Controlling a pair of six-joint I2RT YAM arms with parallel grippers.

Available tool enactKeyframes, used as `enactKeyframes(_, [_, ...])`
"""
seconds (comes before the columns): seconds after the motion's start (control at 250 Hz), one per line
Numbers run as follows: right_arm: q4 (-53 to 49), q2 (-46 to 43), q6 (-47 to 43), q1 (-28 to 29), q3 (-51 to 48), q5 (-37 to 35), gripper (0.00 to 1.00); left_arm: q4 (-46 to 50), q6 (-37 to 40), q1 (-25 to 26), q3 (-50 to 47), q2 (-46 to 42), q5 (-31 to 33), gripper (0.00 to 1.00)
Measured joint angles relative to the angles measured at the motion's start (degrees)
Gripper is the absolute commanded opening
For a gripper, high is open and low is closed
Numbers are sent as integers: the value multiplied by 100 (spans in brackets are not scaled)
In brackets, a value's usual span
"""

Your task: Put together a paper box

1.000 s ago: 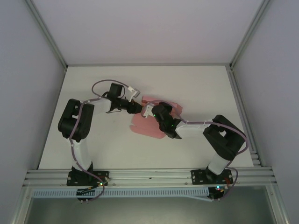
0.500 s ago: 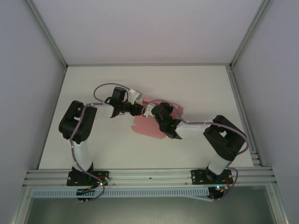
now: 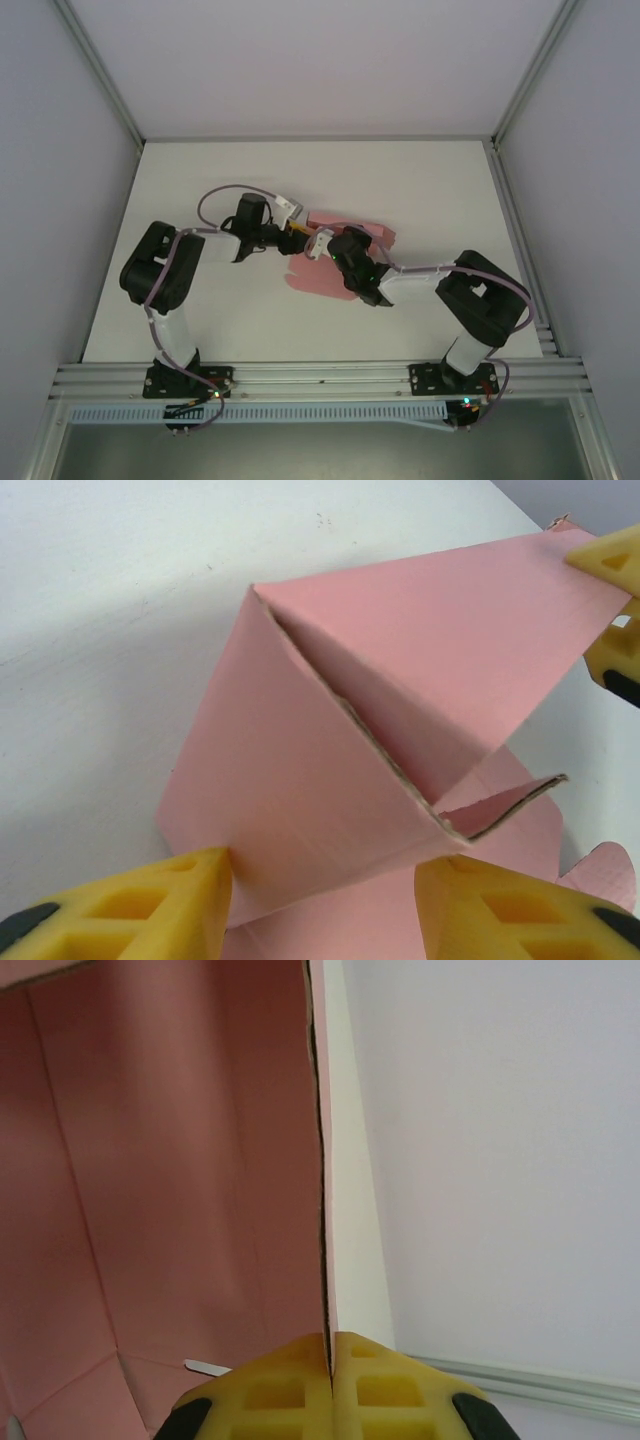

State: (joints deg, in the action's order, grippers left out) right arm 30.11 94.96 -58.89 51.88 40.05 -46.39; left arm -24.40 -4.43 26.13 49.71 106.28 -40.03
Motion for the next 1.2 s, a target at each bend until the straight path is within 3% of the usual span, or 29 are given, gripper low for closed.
enactKeyframes(0.116, [-107, -35, 85, 37, -4, -61, 0, -2, 7, 85, 2, 0, 278, 35])
enactKeyframes(0.323, [-437, -170, 374, 42, -2, -22, 0, -304, -22, 302, -57, 0, 968, 31])
enactKeyframes(0.483, [-573, -210, 544, 42, 2, -15, 0, -605, -96, 389, -162, 0, 1305, 16])
enactKeyframes(0.551, [-629, -219, 605, 42, 13, -20, 0, -741, -131, 442, -210, 0, 1510, 0])
enactKeyframes(0.779, [-828, -236, 861, 42, 85, -13, 0, -1368, -361, 699, -496, 0, 2409, 0])
enactKeyframes(0.846, [-892, -251, 949, 39, 96, 0, 0, -1412, -391, 741, -501, 0, 2555, 23])
enactKeyframes(0.946, [-973, -284, 1016, 37, 114, 31, 0, -1423, -450, 782, -496, 0, 2612, 27])
enactKeyframes(1.074, [-1058, -323, 1106, 35, 129, 127, 0, -1414, -444, 815, -356, 83, 2608, 25])
enactKeyframes(1.198, [-1123, -323, 1161, -2, 170, 164, 0, -1388, -387, 822, -157, 245, 2656, 11])
